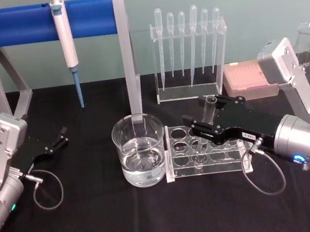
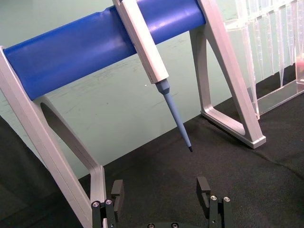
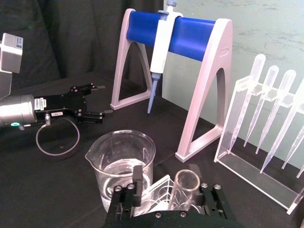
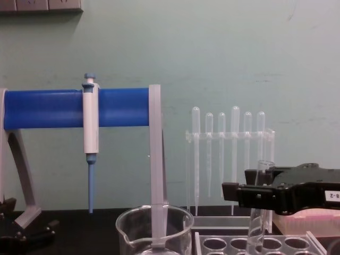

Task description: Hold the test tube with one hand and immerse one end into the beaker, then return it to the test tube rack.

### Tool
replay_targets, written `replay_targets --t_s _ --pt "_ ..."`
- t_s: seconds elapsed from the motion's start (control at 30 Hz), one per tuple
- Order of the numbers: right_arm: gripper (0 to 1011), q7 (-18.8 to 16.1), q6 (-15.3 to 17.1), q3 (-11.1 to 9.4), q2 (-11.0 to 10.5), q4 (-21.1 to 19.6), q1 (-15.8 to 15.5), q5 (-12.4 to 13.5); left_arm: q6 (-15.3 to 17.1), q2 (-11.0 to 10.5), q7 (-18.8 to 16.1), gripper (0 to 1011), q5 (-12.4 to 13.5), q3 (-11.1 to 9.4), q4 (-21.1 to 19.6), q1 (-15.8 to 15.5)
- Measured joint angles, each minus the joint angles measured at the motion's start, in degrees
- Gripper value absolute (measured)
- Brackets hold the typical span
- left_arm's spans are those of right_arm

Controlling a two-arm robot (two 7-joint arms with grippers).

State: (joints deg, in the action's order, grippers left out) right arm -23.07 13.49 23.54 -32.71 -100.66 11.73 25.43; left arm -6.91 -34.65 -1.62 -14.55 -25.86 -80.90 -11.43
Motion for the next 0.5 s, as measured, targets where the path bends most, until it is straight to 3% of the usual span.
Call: replay_targets --t_s 0.1,0.27,0.4,0.5 --pt "672 0.1 0.0 0.0 0.0 -0.1 0.0 0.0 0.0 0.0 0.0 1000 0.0 0.0 0.0 0.0" --pt "823 1.9 -1.6 -1.8 0.2 -3.4 -1.2 -0.7 0.0 0.0 0.0 1000 0.0 0.0 0.0 0.0" --pt "947 4.7 -2.8 -4.3 1.2 -5.6 -2.5 -1.2 0.0 0.0 0.0 1000 0.0 0.0 0.0 0.0" --pt "1002 8.8 -3.6 -6.9 2.8 -6.9 -4.1 -2.4 0.0 0.0 0.0 1000 0.0 0.0 0.0 0.0"
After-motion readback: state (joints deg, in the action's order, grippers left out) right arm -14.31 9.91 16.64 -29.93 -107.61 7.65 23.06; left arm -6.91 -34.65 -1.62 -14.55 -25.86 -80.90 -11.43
